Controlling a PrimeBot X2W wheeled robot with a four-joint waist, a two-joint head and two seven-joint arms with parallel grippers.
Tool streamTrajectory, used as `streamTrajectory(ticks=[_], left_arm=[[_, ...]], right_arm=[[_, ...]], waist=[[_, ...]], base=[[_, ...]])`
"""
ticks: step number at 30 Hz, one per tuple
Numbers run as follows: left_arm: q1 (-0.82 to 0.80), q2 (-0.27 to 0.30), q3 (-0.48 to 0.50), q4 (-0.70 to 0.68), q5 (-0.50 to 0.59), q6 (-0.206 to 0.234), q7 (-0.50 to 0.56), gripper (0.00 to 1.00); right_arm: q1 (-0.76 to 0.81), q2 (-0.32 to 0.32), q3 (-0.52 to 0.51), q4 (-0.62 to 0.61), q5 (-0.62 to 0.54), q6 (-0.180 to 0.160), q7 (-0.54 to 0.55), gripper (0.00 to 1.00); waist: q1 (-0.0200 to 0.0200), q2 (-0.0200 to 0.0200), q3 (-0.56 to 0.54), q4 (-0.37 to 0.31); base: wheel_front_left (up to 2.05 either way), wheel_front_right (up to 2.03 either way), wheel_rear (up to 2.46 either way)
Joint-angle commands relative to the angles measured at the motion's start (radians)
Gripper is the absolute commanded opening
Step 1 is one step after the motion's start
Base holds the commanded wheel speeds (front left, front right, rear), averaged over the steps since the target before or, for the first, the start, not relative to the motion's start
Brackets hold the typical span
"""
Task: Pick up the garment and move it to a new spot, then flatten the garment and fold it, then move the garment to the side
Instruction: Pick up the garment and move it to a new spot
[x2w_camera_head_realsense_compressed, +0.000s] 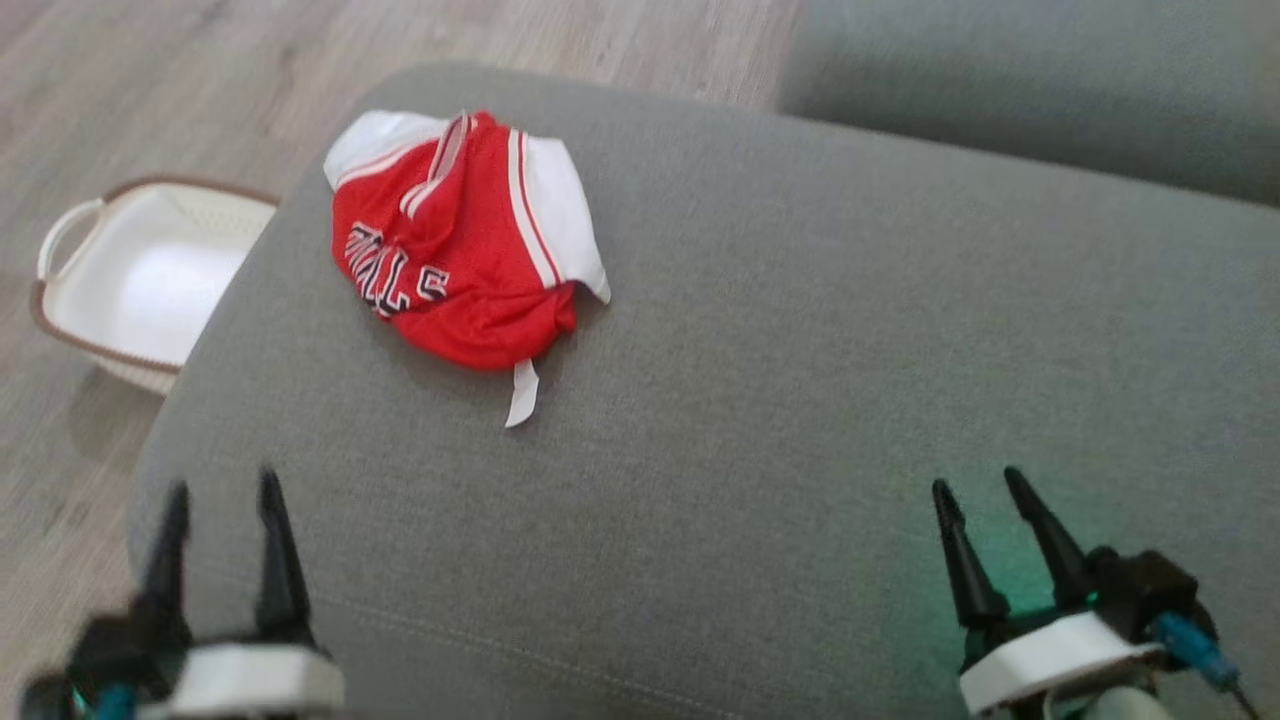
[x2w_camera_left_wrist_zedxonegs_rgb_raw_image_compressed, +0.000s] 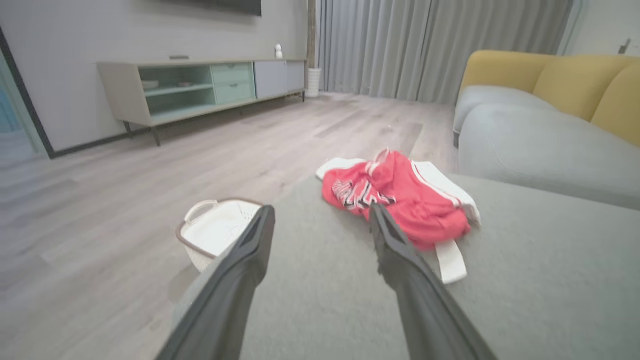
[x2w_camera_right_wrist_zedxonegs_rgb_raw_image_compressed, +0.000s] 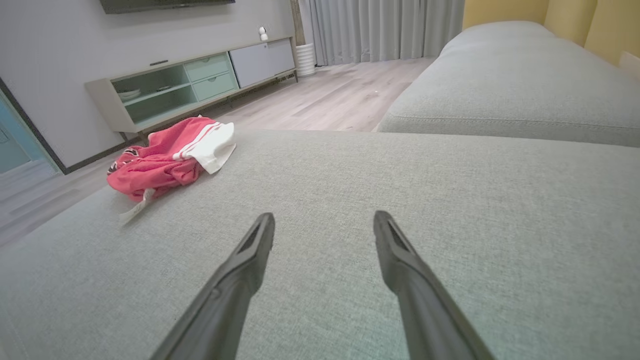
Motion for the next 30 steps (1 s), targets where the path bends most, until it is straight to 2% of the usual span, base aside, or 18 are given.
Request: streamTrajectory(ticks=[1,4,8,10,13,17,21,25,30], left_arm=[[-0.1,0.007,0.05,-0.057,0.014,-0.006,-0.006,1.0],[-0.219,0.05,0.071,-0.08,0.038,-0.039,-0.006,1.0],[-0.452,0.123,0.051,-0.022,0.044,-0.125,-0.006,1.0],[-0.587,0.152,0.028,0.045,0.039,-0.157,-0.006,1.0],[-0.794,0.188,-0.021,0.222,0.023,-0.189,0.002,1.0],[-1.021,0.234,-0.087,0.489,-0.004,-0.204,0.049,1.0],[-1.172,0.266,-0.128,0.748,-0.029,-0.207,0.124,1.0],[-1.256,0.297,-0.139,0.949,-0.064,-0.208,0.189,1.0],[-1.301,0.335,-0.156,1.108,-0.103,-0.208,0.226,1.0]], right_arm=[[-0.058,-0.028,0.024,-0.033,-0.005,-0.001,-0.014,1.0],[-0.083,-0.055,0.027,-0.037,-0.01,-0.001,-0.014,1.0],[-0.115,-0.097,0.03,-0.041,-0.021,-0.001,-0.014,1.0],[-0.132,-0.12,0.029,-0.045,-0.027,-0.001,-0.014,1.0],[-0.164,-0.158,0.033,-0.049,-0.031,-0.001,-0.014,1.0],[-0.21,-0.196,0.02,-0.068,-0.037,-0.001,-0.014,1.0],[-0.23,-0.239,-0.01,-0.107,-0.045,-0.001,-0.014,1.0],[-0.219,-0.261,-0.048,-0.155,-0.052,-0.001,-0.014,1.0],[-0.19,-0.262,-0.088,-0.211,-0.062,-0.001,-0.014,1.0]], waist=[[0.0,0.0,0.051,0.0],[0.0,0.0,0.101,-0.004],[0.0,0.0,0.171,-0.01],[0.0,0.0,0.209,-0.018],[0.0,0.0,0.261,-0.036],[0.0,0.0,0.333,-0.088],[0.0,0.0,0.403,-0.145],[0.0,0.0,0.447,-0.199],[0.0,0.0,0.478,-0.249]], base=[[0.0,0.0,0.0],[0.0,0.0,0.0],[0.0,0.0,0.0],[0.0,0.0,0.0],[0.0,0.0,0.0],[0.0,0.0,0.0],[0.0,0.0,0.0],[0.0,0.0,0.0],[0.0,0.0,0.0]])
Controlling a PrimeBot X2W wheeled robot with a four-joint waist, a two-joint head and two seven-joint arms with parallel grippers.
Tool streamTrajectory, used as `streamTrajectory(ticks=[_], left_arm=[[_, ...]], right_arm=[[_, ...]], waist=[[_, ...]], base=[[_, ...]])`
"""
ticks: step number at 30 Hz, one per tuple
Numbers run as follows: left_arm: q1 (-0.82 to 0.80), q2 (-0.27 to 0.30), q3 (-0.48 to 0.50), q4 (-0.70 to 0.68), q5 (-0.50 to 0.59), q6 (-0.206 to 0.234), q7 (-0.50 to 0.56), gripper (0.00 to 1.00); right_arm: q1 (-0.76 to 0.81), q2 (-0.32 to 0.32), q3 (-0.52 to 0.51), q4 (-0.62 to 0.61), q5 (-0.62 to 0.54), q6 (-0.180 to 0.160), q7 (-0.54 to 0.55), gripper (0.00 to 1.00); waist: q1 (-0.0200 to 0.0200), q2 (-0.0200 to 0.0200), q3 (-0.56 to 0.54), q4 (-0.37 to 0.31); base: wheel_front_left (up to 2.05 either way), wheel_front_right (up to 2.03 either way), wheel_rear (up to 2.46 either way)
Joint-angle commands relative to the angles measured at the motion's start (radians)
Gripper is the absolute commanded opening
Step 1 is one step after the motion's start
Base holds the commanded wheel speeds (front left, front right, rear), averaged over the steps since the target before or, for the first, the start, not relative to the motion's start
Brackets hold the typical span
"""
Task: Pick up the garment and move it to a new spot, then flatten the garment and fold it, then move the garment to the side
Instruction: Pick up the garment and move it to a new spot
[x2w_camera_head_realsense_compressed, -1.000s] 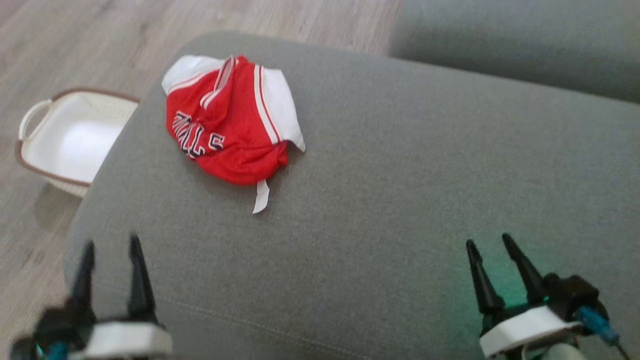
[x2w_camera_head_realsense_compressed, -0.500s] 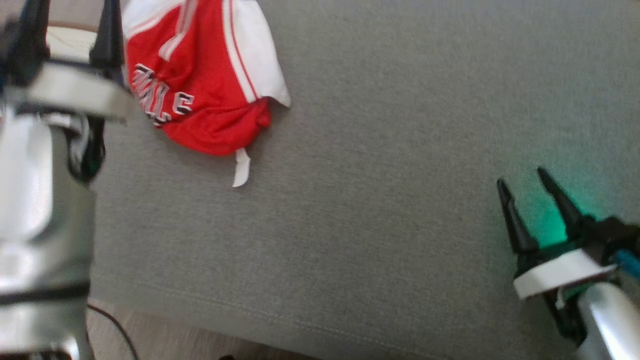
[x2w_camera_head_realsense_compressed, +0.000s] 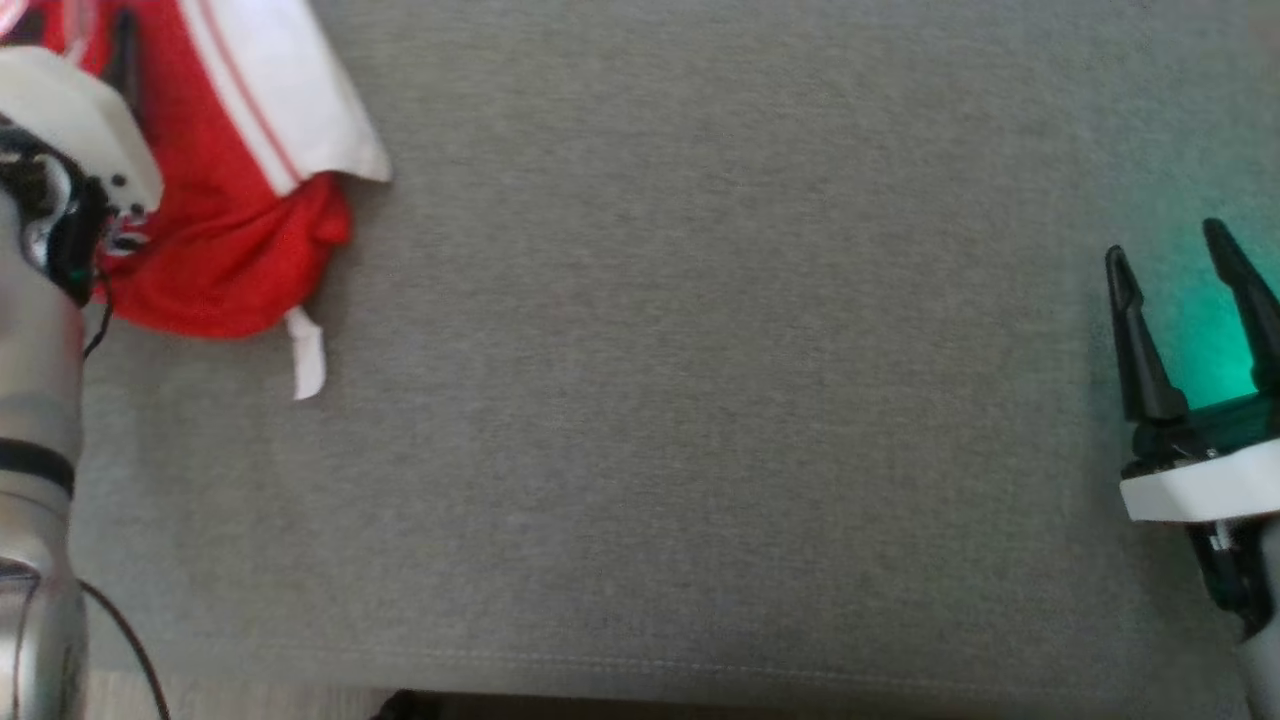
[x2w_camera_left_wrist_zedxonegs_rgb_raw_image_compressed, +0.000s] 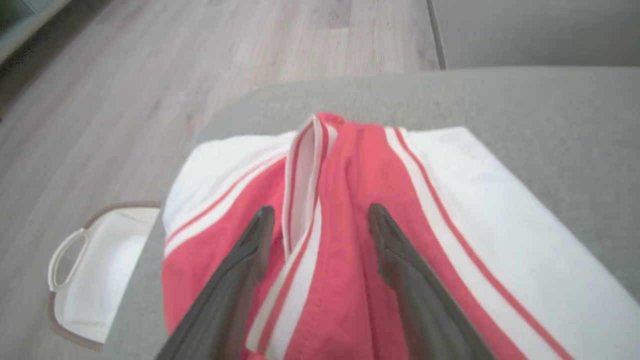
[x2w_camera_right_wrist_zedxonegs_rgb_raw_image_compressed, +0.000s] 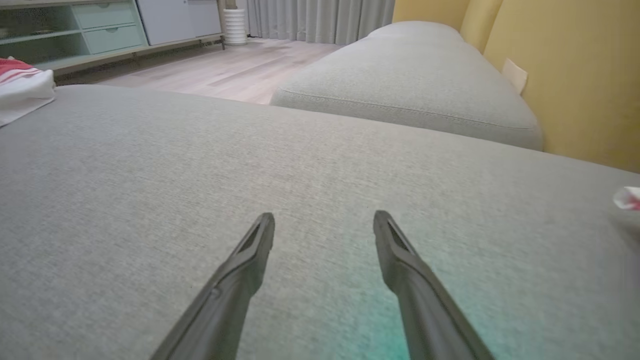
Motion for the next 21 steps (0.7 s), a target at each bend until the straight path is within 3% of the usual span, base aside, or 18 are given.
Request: streamTrajectory(ticks=[1,2,4,5,12,21], left_arm=[[-0.042,0.08,0.009,0.005,-0.009,0.002,0.009,1.0],[-0.045,0.088,0.004,0.023,-0.014,0.002,0.012,0.9],[-0.052,0.106,-0.009,0.045,-0.024,0.002,-0.003,0.27],[-0.053,0.108,-0.016,0.053,-0.03,0.002,-0.009,0.0],[-0.073,0.126,-0.081,0.038,-0.067,0.002,-0.11,0.0],[-0.14,0.148,-0.259,-0.098,-0.145,0.002,-0.192,0.0]], right_arm=[[0.032,-0.016,0.003,-0.044,-0.01,-0.001,-0.011,1.0],[0.034,-0.013,-0.001,-0.053,-0.011,-0.001,-0.011,1.0],[0.035,-0.008,-0.005,-0.068,-0.014,-0.001,-0.011,1.0],[0.034,-0.002,-0.01,-0.072,-0.012,-0.001,-0.011,1.0],[0.027,0.045,-0.022,-0.081,0.024,-0.001,-0.011,1.0],[-0.009,0.123,0.033,-0.039,0.022,-0.001,-0.011,1.0]], waist=[[-0.0002,0.0001,0.037,-0.045],[-0.0002,0.0001,0.041,-0.052],[-0.0002,0.0001,0.049,-0.064],[-0.0002,0.0001,0.051,-0.068],[-0.0002,0.0001,0.029,-0.073],[-0.0002,0.0001,-0.143,-0.107]], base=[[0.0,0.0,0.0],[0.0,0.0,0.0],[0.0,0.0,0.0],[0.0,0.0,0.0],[0.0,0.0,0.0],[0.0,0.0,0.0]])
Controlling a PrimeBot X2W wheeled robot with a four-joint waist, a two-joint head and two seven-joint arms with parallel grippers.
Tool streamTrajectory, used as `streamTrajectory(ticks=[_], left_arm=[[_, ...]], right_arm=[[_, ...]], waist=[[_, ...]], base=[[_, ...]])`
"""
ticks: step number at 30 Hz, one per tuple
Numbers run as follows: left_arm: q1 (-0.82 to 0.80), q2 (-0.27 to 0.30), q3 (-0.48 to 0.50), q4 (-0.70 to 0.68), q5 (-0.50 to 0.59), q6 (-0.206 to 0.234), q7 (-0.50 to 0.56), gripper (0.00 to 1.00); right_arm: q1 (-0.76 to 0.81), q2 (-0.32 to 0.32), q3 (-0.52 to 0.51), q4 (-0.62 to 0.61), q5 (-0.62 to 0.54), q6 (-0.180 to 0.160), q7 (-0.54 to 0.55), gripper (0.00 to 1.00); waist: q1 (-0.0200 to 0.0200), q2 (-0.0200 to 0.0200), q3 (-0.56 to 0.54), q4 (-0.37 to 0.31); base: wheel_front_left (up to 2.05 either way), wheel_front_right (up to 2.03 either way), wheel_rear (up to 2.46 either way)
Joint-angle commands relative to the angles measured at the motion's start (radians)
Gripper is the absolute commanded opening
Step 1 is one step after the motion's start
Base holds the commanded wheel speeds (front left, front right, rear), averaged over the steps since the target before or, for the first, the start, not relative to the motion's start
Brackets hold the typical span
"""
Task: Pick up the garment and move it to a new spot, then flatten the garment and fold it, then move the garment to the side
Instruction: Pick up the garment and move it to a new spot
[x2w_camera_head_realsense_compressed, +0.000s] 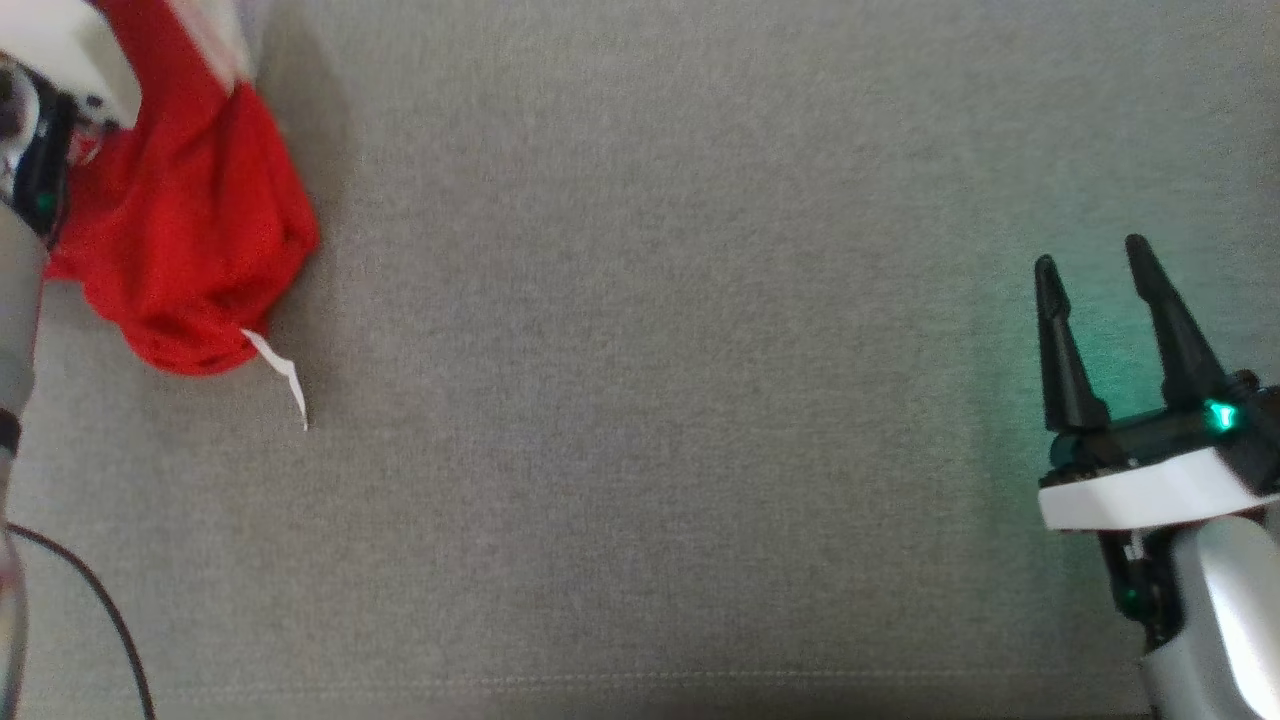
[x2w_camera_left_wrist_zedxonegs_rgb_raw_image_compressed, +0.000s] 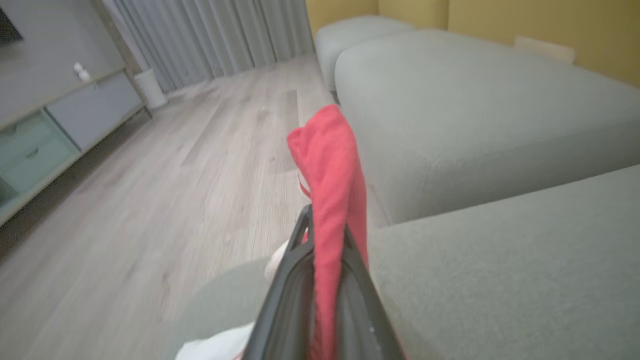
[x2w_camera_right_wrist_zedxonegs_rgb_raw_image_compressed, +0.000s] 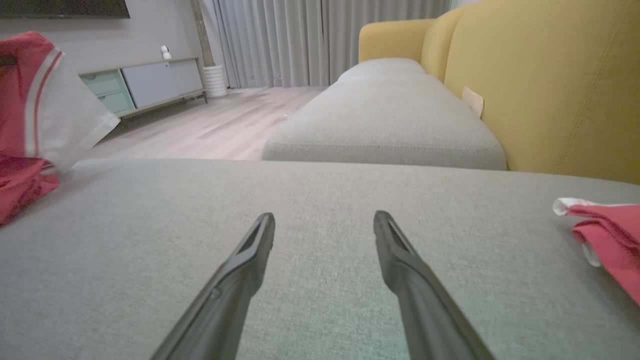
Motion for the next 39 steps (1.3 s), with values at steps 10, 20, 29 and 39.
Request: streamTrajectory(ticks=[10,20,29,39], left_arm=[[-0.136,0.103,-0.185,-0.25,-0.133,0.002,-0.005,0.0],[-0.287,-0.028,-0.23,-0.313,-0.207,0.002,-0.019,0.0],[-0.205,-0.049,-0.302,-0.316,-0.158,0.002,-0.043,0.0],[0.289,-0.079,-0.146,-0.523,-0.166,0.054,-0.045,0.0]], right_arm=[[-0.002,0.085,0.055,0.004,0.016,-0.001,-0.009,1.0],[0.004,0.113,0.054,-0.02,0.018,-0.001,-0.009,1.0],[0.006,0.125,0.056,-0.033,0.018,-0.001,-0.009,1.0],[0.031,0.123,0.03,-0.038,0.005,-0.001,-0.009,1.0]], waist=[[-0.0001,0.0,-0.232,-0.141],[-0.0001,0.0,-0.255,-0.314],[-0.0001,0.0,-0.203,-0.348],[-0.0001,0.0,-0.183,-0.273]], base=[[0.0,0.0,0.0],[0.0,0.0,0.0],[0.0,0.0,0.0],[0.0,0.0,0.0]])
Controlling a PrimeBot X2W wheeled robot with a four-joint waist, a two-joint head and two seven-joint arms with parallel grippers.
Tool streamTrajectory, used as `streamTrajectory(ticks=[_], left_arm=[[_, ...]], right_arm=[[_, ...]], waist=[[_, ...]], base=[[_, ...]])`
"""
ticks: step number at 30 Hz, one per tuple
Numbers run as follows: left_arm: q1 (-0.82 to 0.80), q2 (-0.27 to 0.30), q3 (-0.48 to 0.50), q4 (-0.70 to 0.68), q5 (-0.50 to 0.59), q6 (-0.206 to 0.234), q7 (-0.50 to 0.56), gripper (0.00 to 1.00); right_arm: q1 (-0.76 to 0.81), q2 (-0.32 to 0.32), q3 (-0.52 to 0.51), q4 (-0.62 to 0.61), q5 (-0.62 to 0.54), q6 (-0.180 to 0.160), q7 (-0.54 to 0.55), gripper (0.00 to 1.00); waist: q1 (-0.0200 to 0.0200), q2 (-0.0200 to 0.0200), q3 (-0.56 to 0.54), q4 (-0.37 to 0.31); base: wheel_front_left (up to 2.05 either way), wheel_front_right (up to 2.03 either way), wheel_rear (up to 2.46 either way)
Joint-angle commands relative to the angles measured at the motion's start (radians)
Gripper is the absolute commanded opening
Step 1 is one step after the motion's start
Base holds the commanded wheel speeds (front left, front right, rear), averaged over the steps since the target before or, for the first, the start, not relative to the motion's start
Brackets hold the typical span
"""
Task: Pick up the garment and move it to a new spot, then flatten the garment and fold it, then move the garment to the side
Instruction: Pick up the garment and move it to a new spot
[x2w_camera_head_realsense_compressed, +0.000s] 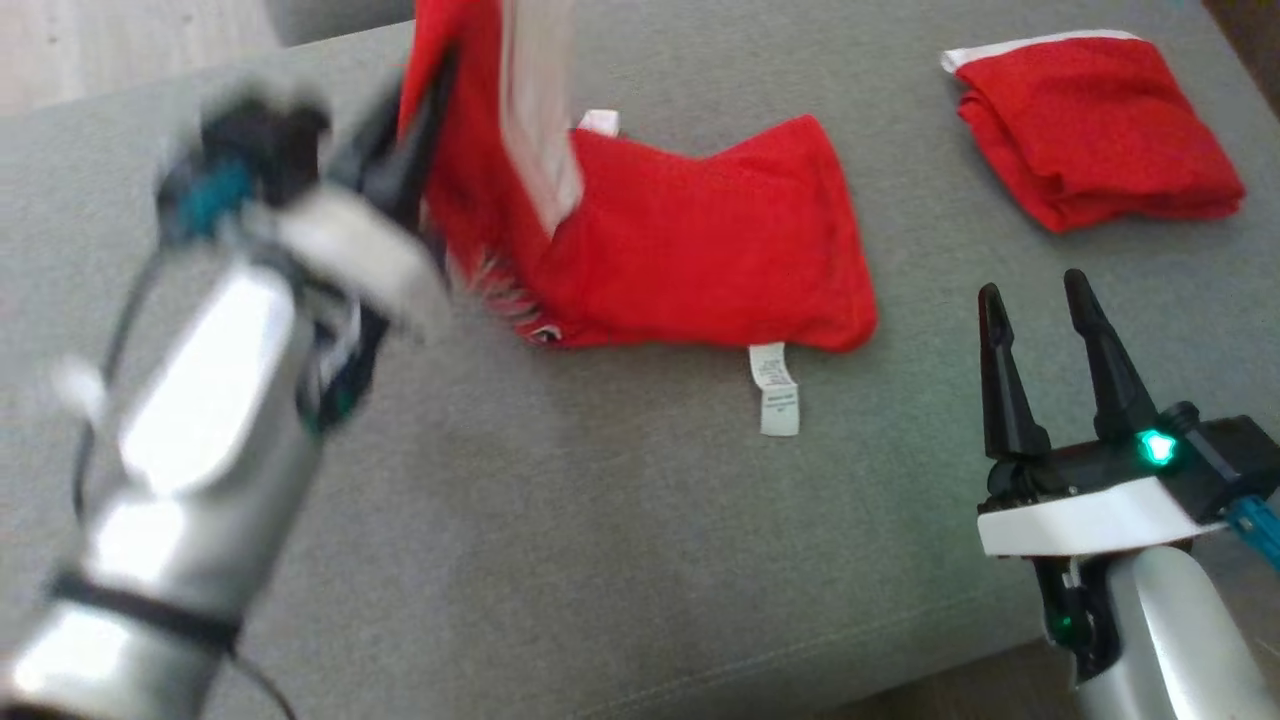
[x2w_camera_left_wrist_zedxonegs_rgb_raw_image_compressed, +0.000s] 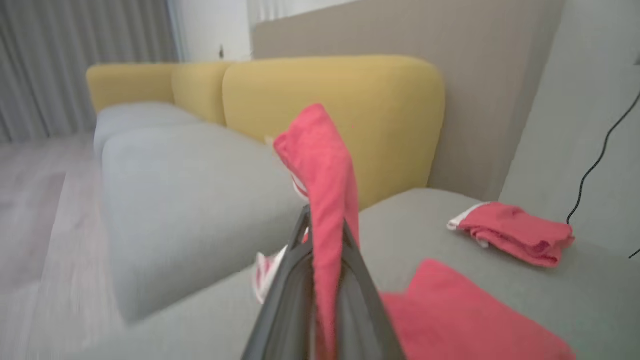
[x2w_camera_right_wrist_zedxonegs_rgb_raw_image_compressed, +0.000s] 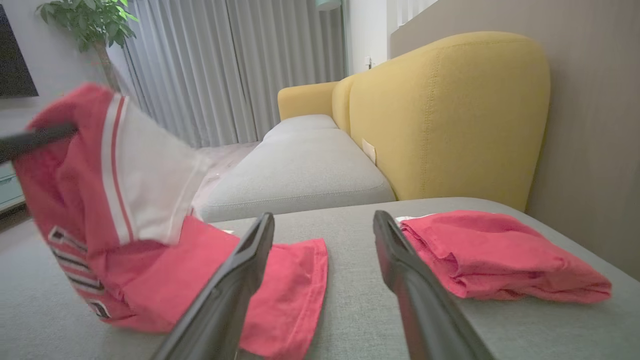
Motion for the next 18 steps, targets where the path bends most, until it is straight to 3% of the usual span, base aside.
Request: streamTrajectory(ticks=[1,5,7,8,9,10,11,18], left_arm=[[0.01,0.018,0.066,-0.045,0.001,0.011,-0.006,0.0],[0.254,-0.036,0.186,-0.083,0.007,0.056,-0.006,0.0],[0.36,-0.074,0.238,-0.07,-0.015,0.051,-0.006,0.02],[0.404,-0.09,0.257,-0.066,-0.016,0.047,-0.006,0.35],[0.446,-0.104,0.267,-0.054,-0.016,0.043,-0.006,0.49],[0.483,-0.119,0.278,-0.044,-0.019,0.041,-0.006,0.87],[0.517,-0.135,0.295,-0.042,-0.022,0.041,-0.006,1.0],[0.742,-0.195,0.424,-0.22,0.102,0.086,-0.006,1.0]], right_arm=[[-0.002,-0.001,0.016,-0.031,-0.005,-0.001,-0.006,1.0],[0.017,0.001,0.017,-0.018,-0.004,-0.001,-0.006,1.0],[0.032,0.003,0.022,-0.006,-0.001,-0.001,-0.006,1.0],[0.039,0.004,0.025,0.002,0.0,-0.001,-0.006,1.0],[0.048,0.004,0.026,0.01,0.001,-0.001,-0.006,1.0],[0.057,0.005,0.031,0.017,0.001,-0.001,-0.006,1.0],[0.067,0.005,0.037,0.026,-0.001,-0.001,-0.006,1.0],[0.129,0.016,0.041,0.074,0.001,-0.001,-0.006,1.0]], waist=[[0.0,0.0,-0.006,0.016],[0.0,0.0,-0.038,0.053],[0.0,0.0,-0.065,0.071],[0.0,0.0,-0.08,0.081],[0.0,0.0,-0.099,0.092],[0.0,0.0,-0.116,0.101],[0.0,0.0,-0.136,0.11],[0.0,0.0,-0.235,0.156]], base=[[0.0,0.0,0.0],[0.0,0.0,0.0],[0.0,0.0,0.0],[0.0,0.0,0.0],[0.0,0.0,0.0],[0.0,0.0,0.0],[0.0,0.0,0.0],[0.0,0.0,0.0]])
